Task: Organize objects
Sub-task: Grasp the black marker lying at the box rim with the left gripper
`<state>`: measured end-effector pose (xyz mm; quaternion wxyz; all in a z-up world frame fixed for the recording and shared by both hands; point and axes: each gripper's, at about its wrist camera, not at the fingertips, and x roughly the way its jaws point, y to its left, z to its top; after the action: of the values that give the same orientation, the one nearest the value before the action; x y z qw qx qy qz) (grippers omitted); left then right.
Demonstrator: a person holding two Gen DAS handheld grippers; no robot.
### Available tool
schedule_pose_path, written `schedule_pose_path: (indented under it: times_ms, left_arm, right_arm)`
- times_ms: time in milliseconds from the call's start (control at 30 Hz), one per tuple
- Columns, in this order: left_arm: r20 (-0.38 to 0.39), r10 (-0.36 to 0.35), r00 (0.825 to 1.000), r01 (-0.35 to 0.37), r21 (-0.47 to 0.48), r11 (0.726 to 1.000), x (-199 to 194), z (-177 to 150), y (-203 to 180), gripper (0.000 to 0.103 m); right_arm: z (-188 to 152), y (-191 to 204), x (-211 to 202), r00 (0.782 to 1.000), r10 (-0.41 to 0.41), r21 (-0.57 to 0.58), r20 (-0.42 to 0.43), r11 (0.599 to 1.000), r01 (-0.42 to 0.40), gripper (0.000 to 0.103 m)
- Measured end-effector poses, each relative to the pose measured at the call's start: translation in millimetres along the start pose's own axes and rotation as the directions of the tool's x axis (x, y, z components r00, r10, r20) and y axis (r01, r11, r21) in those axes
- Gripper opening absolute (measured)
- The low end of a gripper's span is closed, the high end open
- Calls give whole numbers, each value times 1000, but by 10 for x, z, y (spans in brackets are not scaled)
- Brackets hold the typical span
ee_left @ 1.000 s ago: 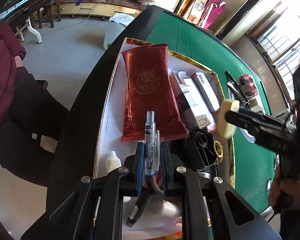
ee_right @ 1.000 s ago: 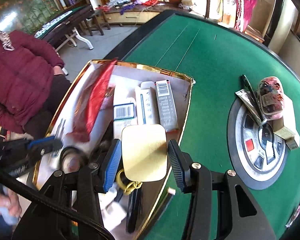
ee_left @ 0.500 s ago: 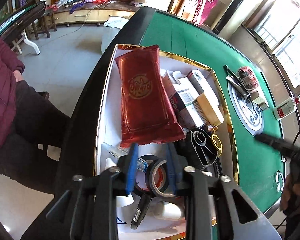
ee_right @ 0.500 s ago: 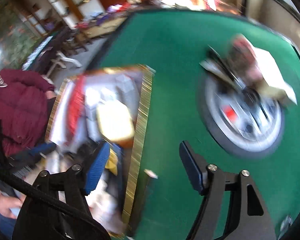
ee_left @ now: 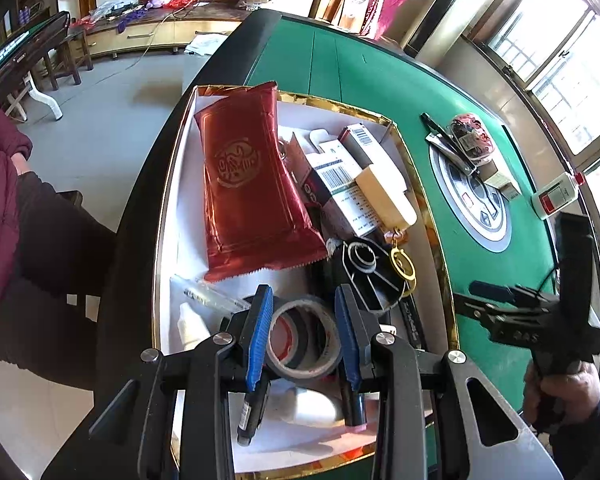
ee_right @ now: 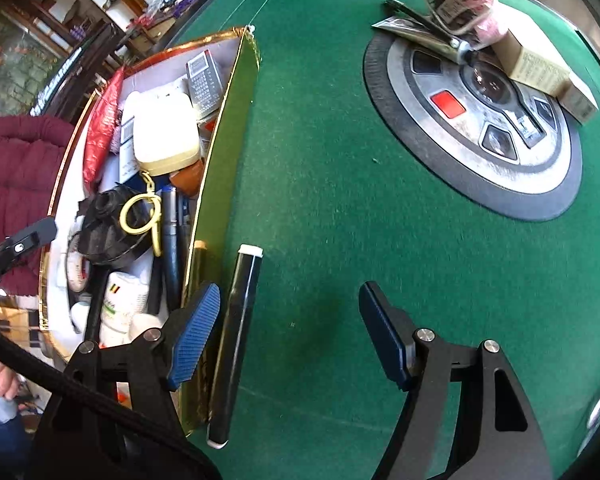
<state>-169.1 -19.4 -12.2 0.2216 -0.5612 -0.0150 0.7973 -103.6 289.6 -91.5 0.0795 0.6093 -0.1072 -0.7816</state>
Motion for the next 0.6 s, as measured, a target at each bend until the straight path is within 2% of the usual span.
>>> schedule_pose_path:
  times_ms: [133, 200, 300, 433, 500, 567, 600]
  left_arm:
    - [-4, 4, 1000, -4, -7, 1000, -33, -55, 21, 28]
    - [-3, 5, 1000, -5, -11, 1000, -49, -73, 21, 28]
    - [-2, 8, 1000, -8, -4, 1000, -74, -93, -16, 28]
    - [1, -7, 1000, 7, 20, 1000, -113, -83, -137, 28]
    - [-9, -40, 999, 41, 59, 997, -125, -77, -299, 28]
    - [-25, -81, 996, 83, 114, 990, -124, -81, -515, 28]
    - [-31, -101, 994, 105, 153, 983, -116, -88, -650, 28]
  right_arm:
    - [29, 88, 67, 1000, -23, -52, 0, 998, 23, 74]
    - [52, 167, 103, 995, -99, -112, 8, 989, 99, 74]
    - [22, 309, 156, 974, -227, -239, 14, 945, 223, 74]
    - [-69, 162, 53, 967, -253, -217, -7, 945, 246, 72]
    - [-172, -26, -40, 961, -275, -203, -18, 943, 266, 72]
    - [-248, -201, -167, 964, -267, -163, -9, 951, 262, 72]
    - [-301, -350, -324, 974, -227, -110, 16, 968, 228, 72]
